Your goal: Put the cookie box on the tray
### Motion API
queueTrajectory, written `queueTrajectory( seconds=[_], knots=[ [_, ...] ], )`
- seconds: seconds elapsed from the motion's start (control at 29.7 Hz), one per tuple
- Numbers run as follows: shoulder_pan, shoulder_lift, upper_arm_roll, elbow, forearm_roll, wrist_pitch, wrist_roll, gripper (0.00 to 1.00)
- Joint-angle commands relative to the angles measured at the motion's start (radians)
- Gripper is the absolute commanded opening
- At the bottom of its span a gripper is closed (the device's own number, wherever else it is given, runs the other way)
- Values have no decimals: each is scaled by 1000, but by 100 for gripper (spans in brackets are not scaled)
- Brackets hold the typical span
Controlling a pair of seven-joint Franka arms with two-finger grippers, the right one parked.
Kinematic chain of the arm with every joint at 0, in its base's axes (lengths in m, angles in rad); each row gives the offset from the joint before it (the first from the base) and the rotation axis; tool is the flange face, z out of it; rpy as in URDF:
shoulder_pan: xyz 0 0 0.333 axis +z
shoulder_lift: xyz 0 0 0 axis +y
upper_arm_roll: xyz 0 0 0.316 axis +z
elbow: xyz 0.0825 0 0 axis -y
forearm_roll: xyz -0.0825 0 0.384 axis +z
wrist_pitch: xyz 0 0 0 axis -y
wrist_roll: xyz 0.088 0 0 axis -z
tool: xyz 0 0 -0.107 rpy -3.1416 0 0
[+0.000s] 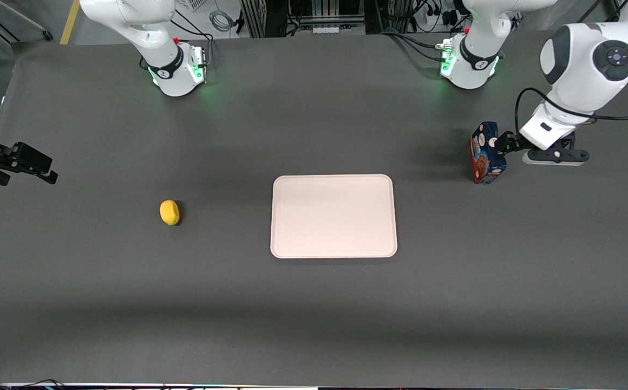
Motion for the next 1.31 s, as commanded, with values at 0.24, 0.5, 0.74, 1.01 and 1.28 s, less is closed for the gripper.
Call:
queueTrajectory(
  seconds=[0.24, 0.5, 0.74, 1.01, 1.28],
  knots=[
    [6, -43, -4, -8, 17, -10, -21, 11],
    [6, -104, -6, 176, 17, -317, -21, 11],
    [6, -178, -9, 346, 16, -591, -23, 11],
    [5, -196, -10, 576, 10, -872, -23, 11],
    [5, -190, -9, 722, -38, -1003, -20, 11]
  ],
)
